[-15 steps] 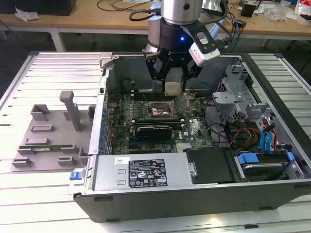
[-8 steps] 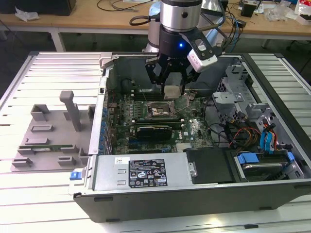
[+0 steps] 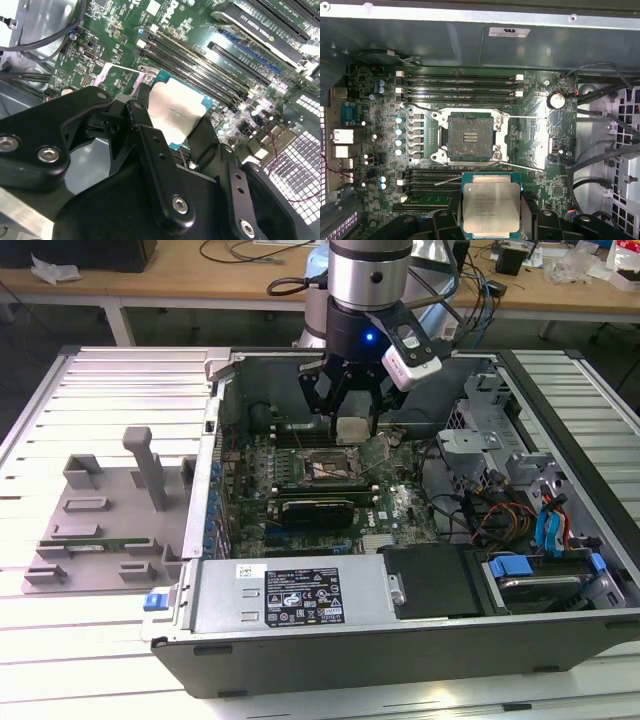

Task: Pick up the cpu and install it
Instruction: 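Pick up the cpu and move it towards the insertion slot, then place the cpu into insertion slot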

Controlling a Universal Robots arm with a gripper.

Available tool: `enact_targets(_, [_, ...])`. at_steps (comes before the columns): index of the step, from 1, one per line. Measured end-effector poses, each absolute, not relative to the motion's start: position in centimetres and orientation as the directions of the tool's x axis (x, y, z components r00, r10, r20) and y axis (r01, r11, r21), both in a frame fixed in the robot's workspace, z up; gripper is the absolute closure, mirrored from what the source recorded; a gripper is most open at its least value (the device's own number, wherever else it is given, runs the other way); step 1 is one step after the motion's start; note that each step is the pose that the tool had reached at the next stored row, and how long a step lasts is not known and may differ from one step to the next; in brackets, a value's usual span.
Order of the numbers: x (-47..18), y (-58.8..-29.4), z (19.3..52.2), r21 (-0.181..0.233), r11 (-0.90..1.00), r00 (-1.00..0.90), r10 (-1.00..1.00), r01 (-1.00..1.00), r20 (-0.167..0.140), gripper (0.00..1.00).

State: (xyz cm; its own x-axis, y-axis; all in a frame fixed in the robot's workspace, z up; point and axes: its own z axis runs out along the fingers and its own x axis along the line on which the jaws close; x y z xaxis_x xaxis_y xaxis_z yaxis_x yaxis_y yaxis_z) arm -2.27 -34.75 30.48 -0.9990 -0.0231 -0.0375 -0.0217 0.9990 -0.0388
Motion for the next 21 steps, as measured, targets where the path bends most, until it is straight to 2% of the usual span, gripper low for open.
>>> enact_targets(21, [-2.31,-34.73,30.44,-0.040,0.989,-0.989,0.140,0.142,-0.038,0.45])
